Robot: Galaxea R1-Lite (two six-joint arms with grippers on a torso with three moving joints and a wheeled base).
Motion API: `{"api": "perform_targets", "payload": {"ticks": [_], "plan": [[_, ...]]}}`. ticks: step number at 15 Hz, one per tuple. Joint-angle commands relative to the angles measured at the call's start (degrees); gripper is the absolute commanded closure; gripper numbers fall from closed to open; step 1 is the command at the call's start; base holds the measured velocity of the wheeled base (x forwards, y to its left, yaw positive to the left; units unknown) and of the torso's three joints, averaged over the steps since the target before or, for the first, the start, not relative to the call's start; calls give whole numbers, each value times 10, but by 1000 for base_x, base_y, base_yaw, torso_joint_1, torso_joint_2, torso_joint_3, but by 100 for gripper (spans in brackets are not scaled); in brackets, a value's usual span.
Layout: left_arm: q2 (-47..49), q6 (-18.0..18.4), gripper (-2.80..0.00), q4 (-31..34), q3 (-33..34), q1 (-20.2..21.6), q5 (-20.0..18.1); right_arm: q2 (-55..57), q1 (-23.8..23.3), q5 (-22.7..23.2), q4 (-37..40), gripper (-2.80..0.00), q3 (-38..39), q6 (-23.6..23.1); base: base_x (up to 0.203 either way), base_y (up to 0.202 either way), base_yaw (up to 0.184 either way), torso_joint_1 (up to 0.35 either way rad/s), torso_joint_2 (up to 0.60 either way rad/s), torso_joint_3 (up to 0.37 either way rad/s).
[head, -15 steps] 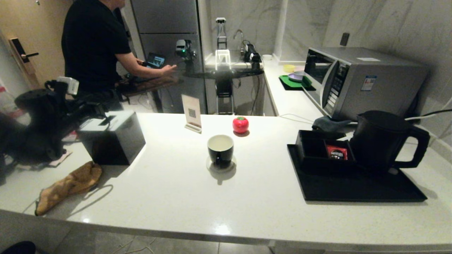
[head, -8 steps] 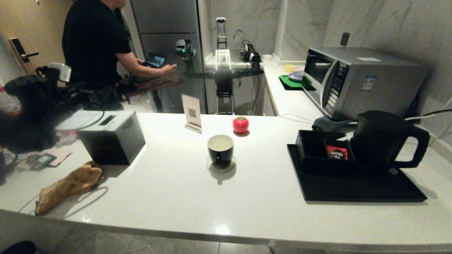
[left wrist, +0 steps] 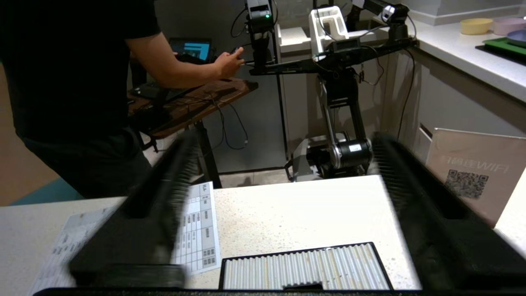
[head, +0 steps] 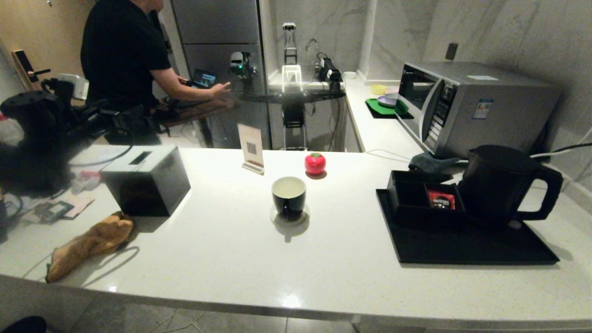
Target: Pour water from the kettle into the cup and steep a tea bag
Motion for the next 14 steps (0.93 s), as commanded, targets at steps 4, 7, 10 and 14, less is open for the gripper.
{"api": "perform_targets", "payload": {"ticks": [4,7,10,14], "plan": [[-1,3,0,-3,1,-1,-3,1,0,0,0,0,0,0,0,0,0,0,0,0],[-7,4,0,-1,2,-7,-3,1,0,0,0,0,0,0,0,0,0,0,0,0],[-16,4,0,-1,9,-17,-4,1,0,0,0,0,0,0,0,0,0,0,0,0],[-40,4,0,-1,45,-40,-4,1,0,0,0,0,0,0,0,0,0,0,0,0]]}}
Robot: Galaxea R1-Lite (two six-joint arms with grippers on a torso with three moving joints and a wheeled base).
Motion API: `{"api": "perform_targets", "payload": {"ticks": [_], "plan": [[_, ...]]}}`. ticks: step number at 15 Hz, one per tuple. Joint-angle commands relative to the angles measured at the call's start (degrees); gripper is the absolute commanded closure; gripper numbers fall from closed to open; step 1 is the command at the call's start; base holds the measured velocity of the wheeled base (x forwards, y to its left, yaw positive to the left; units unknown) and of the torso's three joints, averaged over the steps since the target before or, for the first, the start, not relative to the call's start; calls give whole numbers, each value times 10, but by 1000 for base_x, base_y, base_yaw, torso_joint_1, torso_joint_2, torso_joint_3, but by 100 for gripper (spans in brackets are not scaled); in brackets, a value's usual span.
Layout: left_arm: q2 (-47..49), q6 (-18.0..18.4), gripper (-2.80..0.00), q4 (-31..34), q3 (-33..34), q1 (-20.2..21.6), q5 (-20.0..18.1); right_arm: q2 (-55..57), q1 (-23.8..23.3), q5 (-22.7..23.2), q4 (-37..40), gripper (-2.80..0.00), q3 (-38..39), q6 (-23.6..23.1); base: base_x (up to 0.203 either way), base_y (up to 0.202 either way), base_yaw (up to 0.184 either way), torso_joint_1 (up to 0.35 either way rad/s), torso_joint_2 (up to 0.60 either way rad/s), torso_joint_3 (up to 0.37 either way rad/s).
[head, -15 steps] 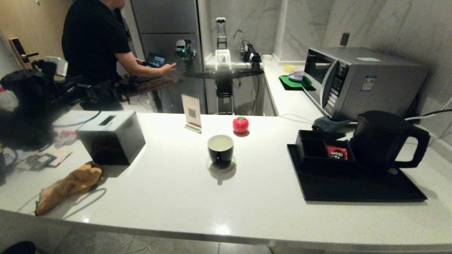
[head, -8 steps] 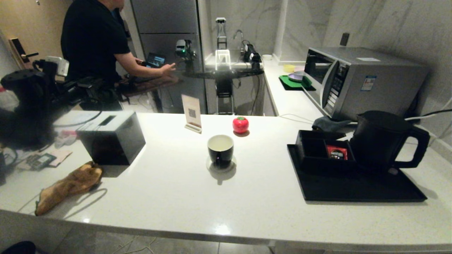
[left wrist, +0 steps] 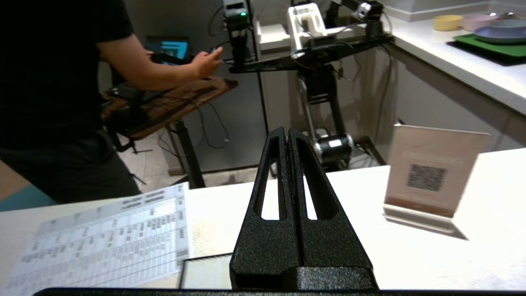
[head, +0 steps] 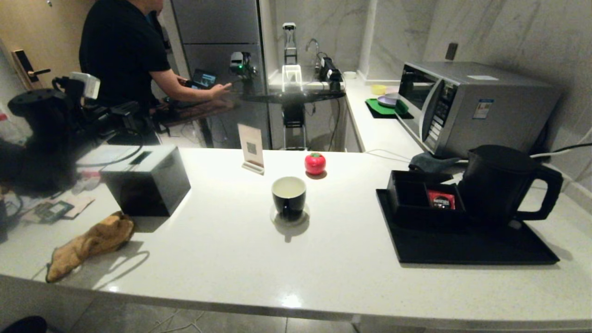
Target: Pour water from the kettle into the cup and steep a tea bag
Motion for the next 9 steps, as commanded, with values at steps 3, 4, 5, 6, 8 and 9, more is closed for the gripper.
{"api": "perform_targets", "payload": {"ticks": [3,4,5,6,8,9], "plan": [[-41,0,0,-3,38,-37,-1,1,1,0,0,0,0,0,0,0,0,0,0,0],[-60,0,0,-3,65,-51,-1,1,1,0,0,0,0,0,0,0,0,0,0,0],[-82,0,0,-3,95,-67,0,1,0,0,0,0,0,0,0,0,0,0,0,0],[-106,0,0,-3,131,-83,1,1,1,0,0,0,0,0,0,0,0,0,0,0],[-156,2,0,-3,217,-108,2,1,1,0,0,0,0,0,0,0,0,0,0,0],[-189,7,0,-3,268,-119,3,1,0,0,0,0,0,0,0,0,0,0,0,0]]}}
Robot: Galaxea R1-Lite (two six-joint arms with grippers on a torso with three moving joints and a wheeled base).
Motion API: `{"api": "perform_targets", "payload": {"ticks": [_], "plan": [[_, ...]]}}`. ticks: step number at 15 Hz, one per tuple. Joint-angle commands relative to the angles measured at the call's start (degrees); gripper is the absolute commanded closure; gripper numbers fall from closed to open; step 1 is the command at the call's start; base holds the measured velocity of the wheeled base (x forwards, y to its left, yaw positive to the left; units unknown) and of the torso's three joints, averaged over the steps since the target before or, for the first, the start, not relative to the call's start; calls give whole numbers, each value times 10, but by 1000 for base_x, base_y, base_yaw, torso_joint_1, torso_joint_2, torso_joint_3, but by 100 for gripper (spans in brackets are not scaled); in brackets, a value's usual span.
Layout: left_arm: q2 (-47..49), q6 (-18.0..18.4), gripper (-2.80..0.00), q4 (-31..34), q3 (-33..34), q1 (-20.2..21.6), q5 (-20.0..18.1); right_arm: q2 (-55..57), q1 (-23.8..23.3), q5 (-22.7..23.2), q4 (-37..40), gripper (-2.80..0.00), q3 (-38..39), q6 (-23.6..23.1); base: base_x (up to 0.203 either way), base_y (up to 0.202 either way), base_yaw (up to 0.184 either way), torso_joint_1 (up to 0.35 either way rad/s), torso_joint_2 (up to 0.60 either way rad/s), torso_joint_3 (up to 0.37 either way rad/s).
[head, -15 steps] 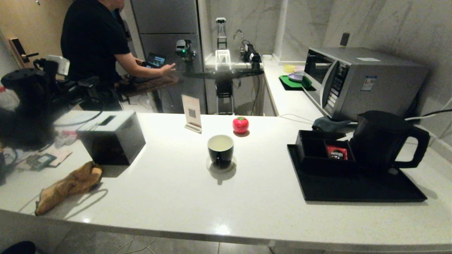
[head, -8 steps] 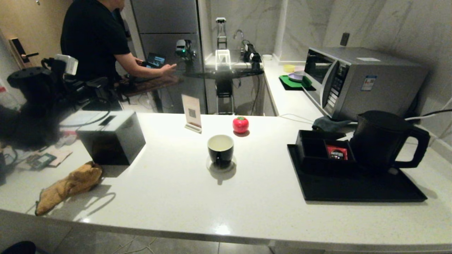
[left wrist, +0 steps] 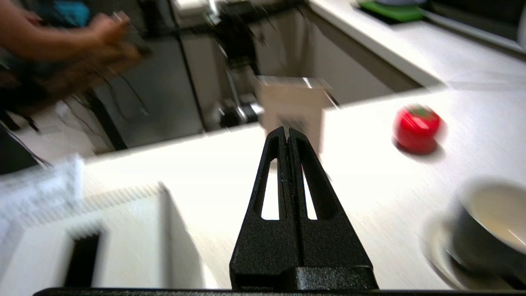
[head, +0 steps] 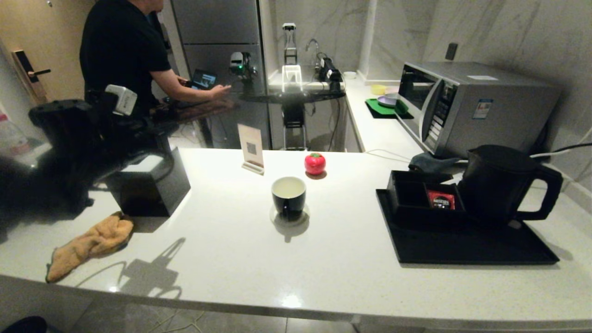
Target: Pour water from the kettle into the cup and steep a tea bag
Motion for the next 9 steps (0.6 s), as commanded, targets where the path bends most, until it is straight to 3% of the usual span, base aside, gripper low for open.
{"api": "perform_targets", "payload": {"ticks": [1,6,9], "plan": [[-78,6,0,-3,89,-16,-1,1,0,0,-1,0,0,0,0,0,0,0,0,0],[-304,21,0,33,355,-29,6,1,0,0,0,0,0,0,0,0,0,0,0,0],[-488,25,0,145,442,-31,44,1,0,0,0,0,0,0,0,0,0,0,0,0]]}}
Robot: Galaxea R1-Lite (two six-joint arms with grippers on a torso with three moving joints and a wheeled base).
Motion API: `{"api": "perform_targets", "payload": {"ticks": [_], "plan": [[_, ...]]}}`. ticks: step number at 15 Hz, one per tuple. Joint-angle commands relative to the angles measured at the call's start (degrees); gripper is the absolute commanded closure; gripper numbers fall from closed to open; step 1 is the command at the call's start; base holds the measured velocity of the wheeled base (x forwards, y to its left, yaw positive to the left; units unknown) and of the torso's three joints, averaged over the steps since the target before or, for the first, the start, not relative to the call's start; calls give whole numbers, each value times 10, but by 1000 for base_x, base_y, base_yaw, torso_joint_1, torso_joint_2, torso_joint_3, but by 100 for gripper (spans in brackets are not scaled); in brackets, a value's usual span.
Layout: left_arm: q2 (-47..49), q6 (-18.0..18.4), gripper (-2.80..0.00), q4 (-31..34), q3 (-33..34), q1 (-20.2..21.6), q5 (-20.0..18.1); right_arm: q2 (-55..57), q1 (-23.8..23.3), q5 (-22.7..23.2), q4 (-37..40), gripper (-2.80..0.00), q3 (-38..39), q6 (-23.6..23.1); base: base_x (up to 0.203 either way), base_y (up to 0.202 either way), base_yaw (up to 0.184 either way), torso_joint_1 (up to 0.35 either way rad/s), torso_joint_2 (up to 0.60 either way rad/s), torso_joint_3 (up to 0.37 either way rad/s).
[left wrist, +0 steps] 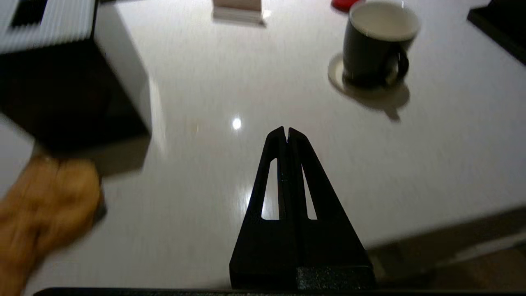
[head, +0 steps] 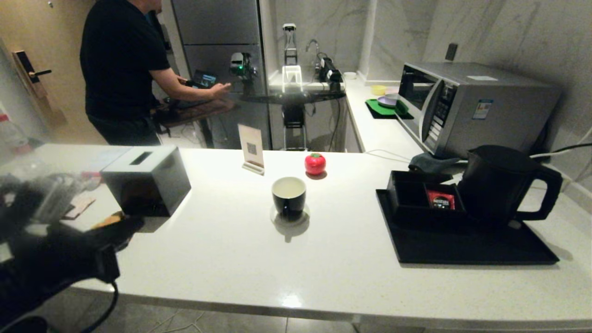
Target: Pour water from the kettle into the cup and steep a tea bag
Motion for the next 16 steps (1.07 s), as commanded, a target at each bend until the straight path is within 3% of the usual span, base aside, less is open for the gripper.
{"api": "perform_targets", "payload": {"ticks": [1,4,8,12,16], "plan": [[-164,1,0,62,51,-2,17,1,0,0,0,0,0,0,0,0,0,0,0,0],[-357,-1,0,215,103,-10,66,1,0,0,0,0,0,0,0,0,0,0,0,0],[-566,-17,0,373,124,-22,149,1,0,0,-1,0,0,0,0,0,0,0,0,0],[-689,-35,0,413,132,-26,182,1,0,0,0,0,0,0,0,0,0,0,0,0],[-692,-37,0,416,133,-26,184,1,0,0,-1,0,0,0,0,0,0,0,0,0]]}}
